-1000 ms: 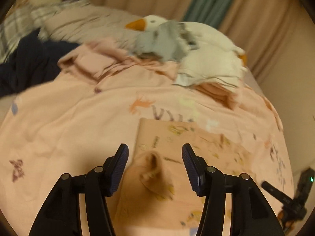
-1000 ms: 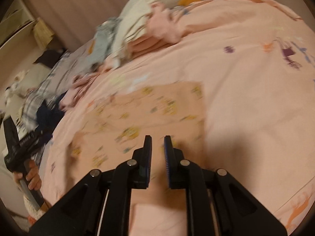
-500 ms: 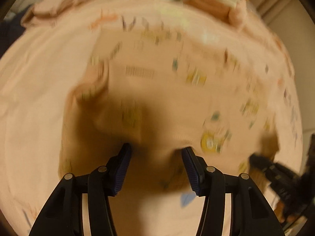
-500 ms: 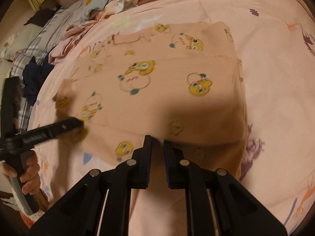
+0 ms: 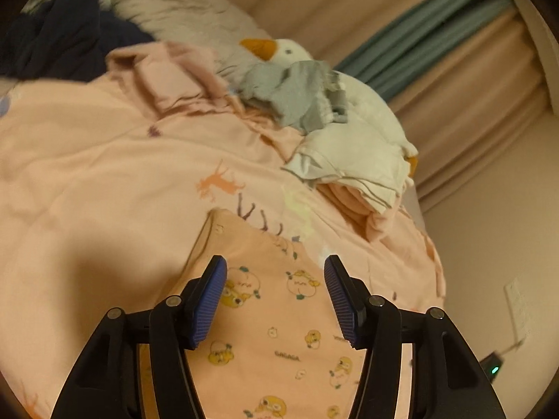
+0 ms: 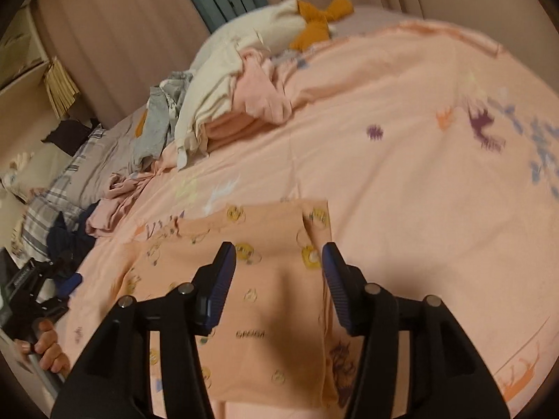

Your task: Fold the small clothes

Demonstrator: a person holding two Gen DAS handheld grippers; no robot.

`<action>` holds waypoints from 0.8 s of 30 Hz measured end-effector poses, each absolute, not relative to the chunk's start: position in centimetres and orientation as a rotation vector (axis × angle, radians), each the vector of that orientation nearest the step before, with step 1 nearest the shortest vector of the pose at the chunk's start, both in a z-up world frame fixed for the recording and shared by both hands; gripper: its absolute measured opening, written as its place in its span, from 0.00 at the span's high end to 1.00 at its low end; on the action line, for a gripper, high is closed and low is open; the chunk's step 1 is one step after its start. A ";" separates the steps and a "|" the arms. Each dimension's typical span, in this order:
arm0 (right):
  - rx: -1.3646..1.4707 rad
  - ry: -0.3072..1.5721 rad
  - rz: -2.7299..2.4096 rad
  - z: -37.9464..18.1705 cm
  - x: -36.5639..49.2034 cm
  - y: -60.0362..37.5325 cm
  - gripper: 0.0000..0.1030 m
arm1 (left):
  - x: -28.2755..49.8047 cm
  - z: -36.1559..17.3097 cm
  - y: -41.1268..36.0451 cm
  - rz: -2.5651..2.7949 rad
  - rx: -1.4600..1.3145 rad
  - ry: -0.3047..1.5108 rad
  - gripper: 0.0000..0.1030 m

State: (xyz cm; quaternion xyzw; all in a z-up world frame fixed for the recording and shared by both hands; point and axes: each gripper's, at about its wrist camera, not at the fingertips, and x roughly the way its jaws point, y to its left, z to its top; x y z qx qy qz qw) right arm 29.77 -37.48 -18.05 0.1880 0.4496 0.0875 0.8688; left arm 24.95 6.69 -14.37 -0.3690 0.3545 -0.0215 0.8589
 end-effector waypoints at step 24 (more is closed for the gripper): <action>0.629 1.027 0.479 -23.6 39.1 -36.1 0.93 | 27.5 -19.0 4.4 0.026 -0.593 0.998 0.45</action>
